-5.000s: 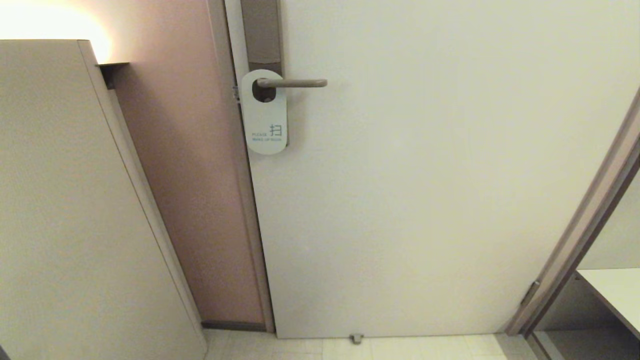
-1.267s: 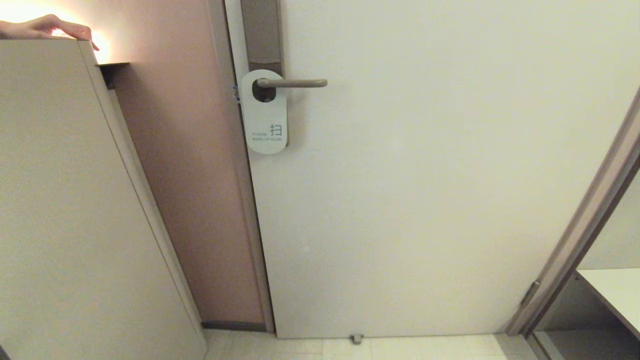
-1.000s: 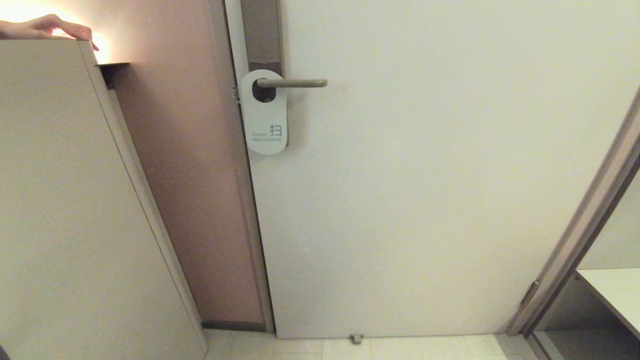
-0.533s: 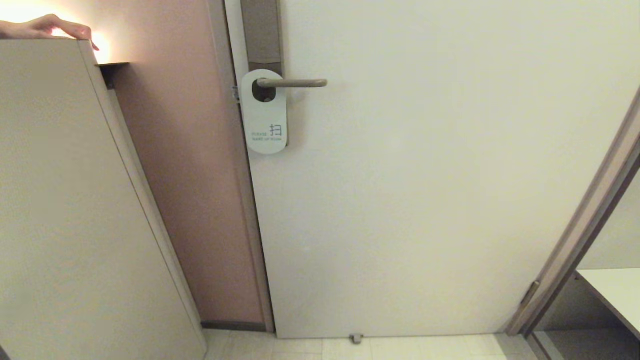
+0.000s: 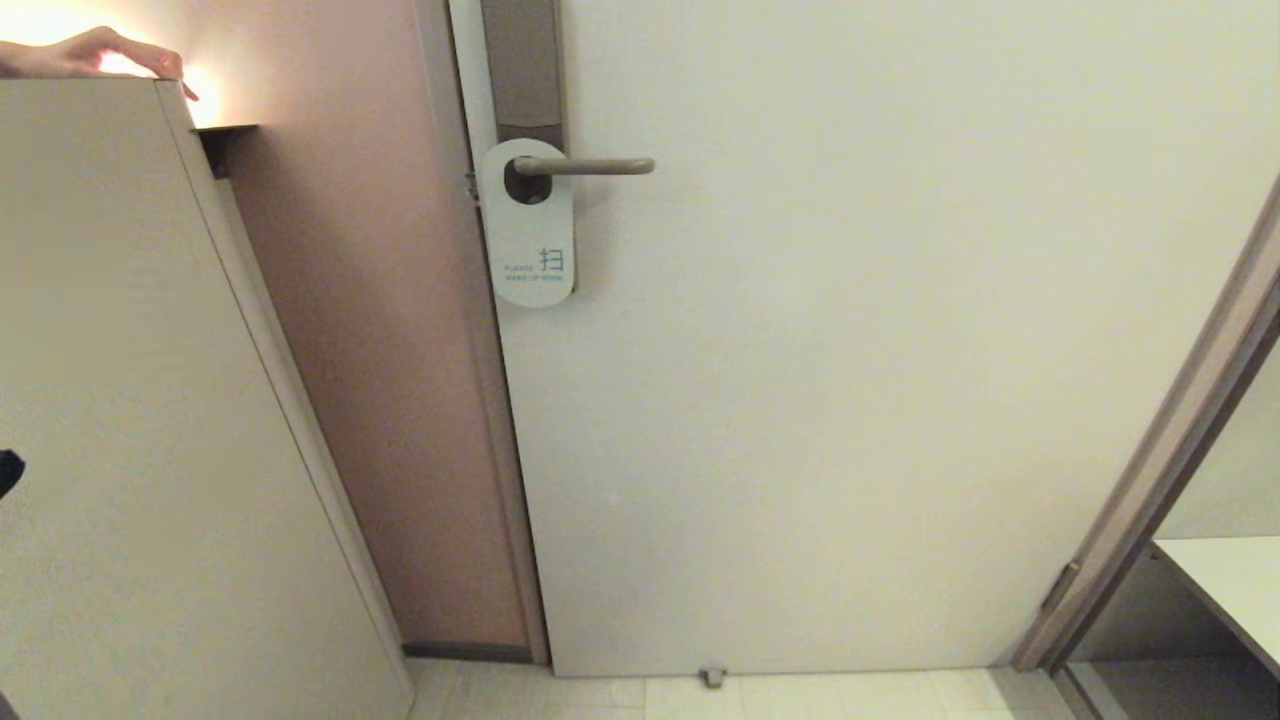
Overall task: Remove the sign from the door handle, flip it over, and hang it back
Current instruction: Take down the sign
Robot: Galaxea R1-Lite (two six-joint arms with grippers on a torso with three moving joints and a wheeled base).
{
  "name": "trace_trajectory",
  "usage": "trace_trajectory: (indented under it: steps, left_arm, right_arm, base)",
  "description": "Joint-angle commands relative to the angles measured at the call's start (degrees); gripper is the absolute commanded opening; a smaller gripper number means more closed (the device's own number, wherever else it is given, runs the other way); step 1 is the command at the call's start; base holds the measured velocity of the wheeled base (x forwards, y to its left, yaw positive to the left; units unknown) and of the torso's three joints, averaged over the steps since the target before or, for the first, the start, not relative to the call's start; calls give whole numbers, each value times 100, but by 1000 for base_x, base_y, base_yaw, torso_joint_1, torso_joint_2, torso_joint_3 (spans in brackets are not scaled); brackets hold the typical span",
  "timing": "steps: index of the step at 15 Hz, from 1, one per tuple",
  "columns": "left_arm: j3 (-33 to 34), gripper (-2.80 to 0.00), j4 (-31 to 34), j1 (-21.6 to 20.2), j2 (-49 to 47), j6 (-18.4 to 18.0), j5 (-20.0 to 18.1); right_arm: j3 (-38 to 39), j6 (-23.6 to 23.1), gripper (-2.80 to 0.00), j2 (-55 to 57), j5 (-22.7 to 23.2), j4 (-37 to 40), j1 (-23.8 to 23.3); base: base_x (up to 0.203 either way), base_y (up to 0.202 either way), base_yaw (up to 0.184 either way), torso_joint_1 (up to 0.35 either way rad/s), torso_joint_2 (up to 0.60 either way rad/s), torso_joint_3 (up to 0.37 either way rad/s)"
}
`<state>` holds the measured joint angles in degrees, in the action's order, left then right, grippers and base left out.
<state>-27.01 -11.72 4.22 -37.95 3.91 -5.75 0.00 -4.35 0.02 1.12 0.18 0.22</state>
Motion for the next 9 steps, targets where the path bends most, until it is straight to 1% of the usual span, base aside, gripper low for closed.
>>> trace_trajectory:
  steps: [1, 5, 7, 9]
  left_arm:
    - [-14, -280, -15, 0, -345, 4, -13]
    - [-43, -280, -32, -5, -583, 115, -165]
    - [-165, -280, -140, -8, -922, 134, -191]
    - [-296, -280, -384, -37, -1381, 195, -206]
  right_arm:
    - [0, -4, -280, -2, 2, -1, 4]
    - [0, -4, -280, -2, 2, -1, 4]
    - [0, -4, -280, -2, 2, -1, 4]
    - [0, -4, -280, -2, 2, -1, 4]
  base:
    - [0, 0, 0, 0, 0, 0]
    - [0, 0, 0, 0, 0, 0]
    - [0, 0, 0, 0, 0, 0]
    - [0, 0, 0, 0, 0, 0]
